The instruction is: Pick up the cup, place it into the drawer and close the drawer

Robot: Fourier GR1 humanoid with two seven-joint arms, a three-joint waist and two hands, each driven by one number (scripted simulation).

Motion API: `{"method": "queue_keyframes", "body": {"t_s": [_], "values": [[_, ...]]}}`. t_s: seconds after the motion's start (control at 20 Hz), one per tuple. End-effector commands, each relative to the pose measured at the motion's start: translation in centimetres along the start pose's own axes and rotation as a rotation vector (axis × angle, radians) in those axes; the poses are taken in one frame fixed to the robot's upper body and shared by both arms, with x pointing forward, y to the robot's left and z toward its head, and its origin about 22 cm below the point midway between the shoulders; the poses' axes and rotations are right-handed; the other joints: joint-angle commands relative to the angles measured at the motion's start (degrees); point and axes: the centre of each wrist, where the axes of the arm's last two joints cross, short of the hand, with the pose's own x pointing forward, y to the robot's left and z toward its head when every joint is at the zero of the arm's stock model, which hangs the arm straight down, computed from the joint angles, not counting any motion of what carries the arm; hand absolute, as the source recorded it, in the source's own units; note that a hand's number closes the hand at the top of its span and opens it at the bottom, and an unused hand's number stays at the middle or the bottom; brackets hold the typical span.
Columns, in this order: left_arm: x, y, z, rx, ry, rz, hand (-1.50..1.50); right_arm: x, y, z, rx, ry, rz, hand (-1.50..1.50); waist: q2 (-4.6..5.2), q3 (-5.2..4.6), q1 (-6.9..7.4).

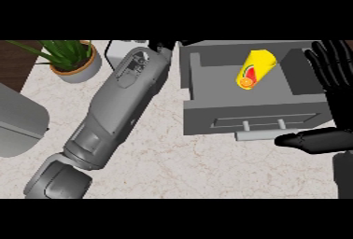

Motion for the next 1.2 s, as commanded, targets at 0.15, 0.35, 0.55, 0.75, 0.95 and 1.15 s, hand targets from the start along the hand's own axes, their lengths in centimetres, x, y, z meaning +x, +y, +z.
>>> {"method": "queue_keyframes", "body": {"t_s": [0.15, 0.35, 0.55, 0.75, 0.95, 1.15], "values": [[-1.0, -1.3, -0.5, 0.025, 0.143, -0.145, 1.50, 0.1, 0.3, -0.6, 0.034, -0.032, -0.028, -1.50, 0.92, 0.08, -3.59], [-3.1, -1.0, 0.6, -0.077, 0.256, -0.165, 1.50, 0.7, 1.5, -1.6, 0.075, -0.044, -0.024, -1.50, 1.52, 0.07, -5.54], [-4.9, -0.7, 1.9, -0.140, 0.290, -0.203, 1.50, 0.4, 2.3, -1.0, 0.093, -0.051, -0.030, -1.50, 1.50, 0.06, -6.68], [-4.5, -1.1, 1.7, -0.137, 0.268, -0.206, -1.50, 0.4, 2.1, -2.7, 0.128, -0.059, -0.037, -1.50, 2.55, 0.08, -8.17], [-5.3, -0.8, 2.6, -0.103, 0.236, -0.094, -1.50, 1.3, 4.1, -3.4, 0.241, -0.097, -0.122, -1.50, 2.55, -0.03, -9.34], [-5.0, -0.9, 2.7, -0.104, 0.165, 0.050, -1.50, 0.8, 5.6, -3.1, 0.430, -0.109, -0.194, 1.50, 2.48, -0.05, -9.34]]}}
